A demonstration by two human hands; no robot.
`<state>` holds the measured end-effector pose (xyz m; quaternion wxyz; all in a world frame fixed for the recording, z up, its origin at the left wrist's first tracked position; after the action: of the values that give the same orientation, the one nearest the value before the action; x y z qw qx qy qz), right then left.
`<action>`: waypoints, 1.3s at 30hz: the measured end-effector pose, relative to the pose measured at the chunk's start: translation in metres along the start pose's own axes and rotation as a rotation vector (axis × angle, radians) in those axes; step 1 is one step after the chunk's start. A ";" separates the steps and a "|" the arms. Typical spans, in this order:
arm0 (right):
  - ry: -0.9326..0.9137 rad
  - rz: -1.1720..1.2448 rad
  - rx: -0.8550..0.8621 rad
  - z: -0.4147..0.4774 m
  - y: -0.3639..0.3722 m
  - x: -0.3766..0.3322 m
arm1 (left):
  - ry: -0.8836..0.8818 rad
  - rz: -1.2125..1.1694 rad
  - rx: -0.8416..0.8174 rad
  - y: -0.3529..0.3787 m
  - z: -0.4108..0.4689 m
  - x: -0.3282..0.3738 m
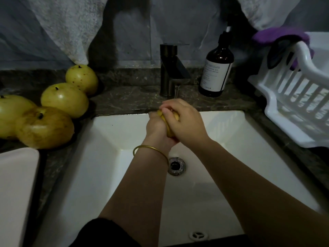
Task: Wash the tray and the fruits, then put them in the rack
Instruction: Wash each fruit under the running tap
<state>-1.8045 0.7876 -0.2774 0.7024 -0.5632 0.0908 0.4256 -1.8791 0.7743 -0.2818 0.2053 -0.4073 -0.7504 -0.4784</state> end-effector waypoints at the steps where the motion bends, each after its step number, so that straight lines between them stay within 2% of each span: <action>1: 0.078 0.051 -0.015 0.000 -0.002 0.002 | 0.060 0.060 0.037 0.000 0.006 0.001; 4: 0.256 0.239 -0.029 0.001 -0.006 0.004 | 0.227 0.276 0.113 0.002 0.012 0.003; 9: 0.432 0.582 -0.070 0.002 -0.012 0.012 | 0.320 0.455 0.096 0.006 0.007 0.003; 12: 0.628 0.942 -0.108 0.003 -0.015 0.023 | 0.172 0.303 0.022 0.007 0.009 0.004; 14: 0.629 1.195 -0.149 0.003 -0.013 0.028 | 0.060 0.136 -0.049 0.007 0.005 0.003; 15: 0.605 1.227 -0.163 0.003 -0.012 0.026 | 0.024 0.081 -0.075 0.006 0.004 0.002; 18: 0.619 1.127 -0.102 0.006 -0.007 0.027 | -0.014 0.069 -0.079 0.005 0.005 0.002; 21: 0.647 1.133 -0.010 0.007 -0.007 0.029 | -0.024 0.107 -0.123 0.006 0.008 0.001; 25: 0.679 1.100 0.036 0.005 -0.009 0.034 | -0.020 0.328 -0.206 0.003 0.010 -0.002; 27: 0.690 1.071 0.056 0.004 -0.010 0.033 | -0.020 0.330 -0.228 0.001 0.011 -0.003; 32: 0.652 1.025 0.081 0.006 -0.013 0.023 | 0.042 0.332 -0.183 0.005 0.011 -0.003; 33: 0.613 0.942 0.101 0.005 -0.014 0.022 | 0.050 0.331 -0.167 0.004 0.013 -0.004; 36: 0.357 0.384 0.190 0.001 -0.016 0.016 | 0.068 0.277 -0.133 0.000 0.015 -0.005; 39: 0.069 0.064 0.202 -0.001 -0.009 0.005 | 0.093 0.184 -0.062 -0.002 0.016 -0.003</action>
<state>-1.7944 0.7892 -0.2746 0.7382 -0.5005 0.1753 0.4169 -1.8781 0.7868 -0.2924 0.2702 -0.4582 -0.6842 -0.4988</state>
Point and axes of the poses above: each hand's wrist, its own z-axis towards the middle knuckle, its own y-axis out of the palm, x = y × z, the point moved 2 cm from there along z, towards the middle knuckle, and after that the axes turned 13 degrees about -x, right-handed, at the moved point
